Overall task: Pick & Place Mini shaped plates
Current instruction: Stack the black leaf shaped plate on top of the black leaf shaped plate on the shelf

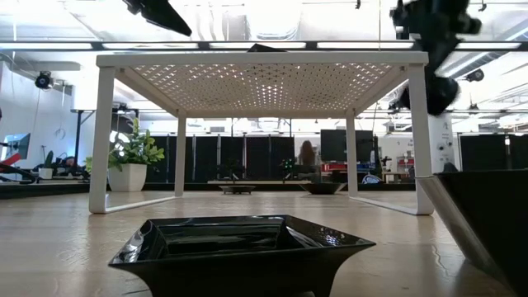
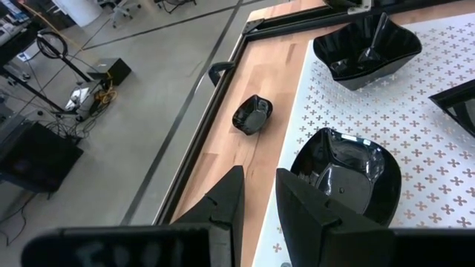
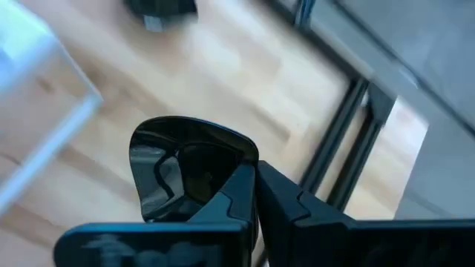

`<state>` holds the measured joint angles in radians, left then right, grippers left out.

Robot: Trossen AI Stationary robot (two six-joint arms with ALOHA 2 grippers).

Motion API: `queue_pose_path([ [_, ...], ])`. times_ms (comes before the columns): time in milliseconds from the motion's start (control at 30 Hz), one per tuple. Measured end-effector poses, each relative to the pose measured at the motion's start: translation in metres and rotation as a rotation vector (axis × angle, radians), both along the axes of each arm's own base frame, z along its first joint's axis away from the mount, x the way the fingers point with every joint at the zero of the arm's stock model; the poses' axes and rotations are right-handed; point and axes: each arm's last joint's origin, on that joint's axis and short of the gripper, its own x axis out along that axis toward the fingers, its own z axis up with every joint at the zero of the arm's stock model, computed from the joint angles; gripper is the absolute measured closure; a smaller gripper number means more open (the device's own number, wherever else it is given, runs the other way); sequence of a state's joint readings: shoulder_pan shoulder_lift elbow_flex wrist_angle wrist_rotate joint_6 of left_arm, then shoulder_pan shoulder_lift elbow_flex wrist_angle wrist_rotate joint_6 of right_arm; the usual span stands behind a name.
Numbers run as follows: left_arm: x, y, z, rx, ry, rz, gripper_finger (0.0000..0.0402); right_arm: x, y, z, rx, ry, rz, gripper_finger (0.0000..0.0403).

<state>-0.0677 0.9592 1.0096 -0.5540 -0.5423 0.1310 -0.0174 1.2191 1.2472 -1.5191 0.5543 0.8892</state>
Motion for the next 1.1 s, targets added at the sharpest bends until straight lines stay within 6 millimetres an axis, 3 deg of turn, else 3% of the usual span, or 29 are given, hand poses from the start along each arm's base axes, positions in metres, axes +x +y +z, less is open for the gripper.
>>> queue_pose_path([
  [167, 0.001, 0.000, 0.001, -0.001, -0.011, -0.002, 0.0326, 0.002, -0.003, 0.033, -0.126, -0.077, 0.046, 0.0395],
  [333, 0.001, 0.000, 0.002, 0.000, -0.027, -0.008, 0.0326, 0.005, -0.005, 0.052, -0.243, -0.130, 0.066, 0.0395],
  [600, 0.013, -0.001, 0.014, 0.041, -0.158, -0.030, 0.0326, 0.036, -0.007, 0.063, -0.381, -0.229, 0.219, 0.0395],
  [833, 0.036, -0.003, 0.017, 0.103, -0.242, -0.050, 0.0326, 0.063, -0.008, 0.074, -0.494, -0.300, 0.356, 0.0395],
  [1100, 0.064, -0.004, 0.021, 0.153, -0.385, -0.051, 0.0326, 0.080, -0.008, 0.082, -0.571, -0.363, 0.403, 0.0395],
])
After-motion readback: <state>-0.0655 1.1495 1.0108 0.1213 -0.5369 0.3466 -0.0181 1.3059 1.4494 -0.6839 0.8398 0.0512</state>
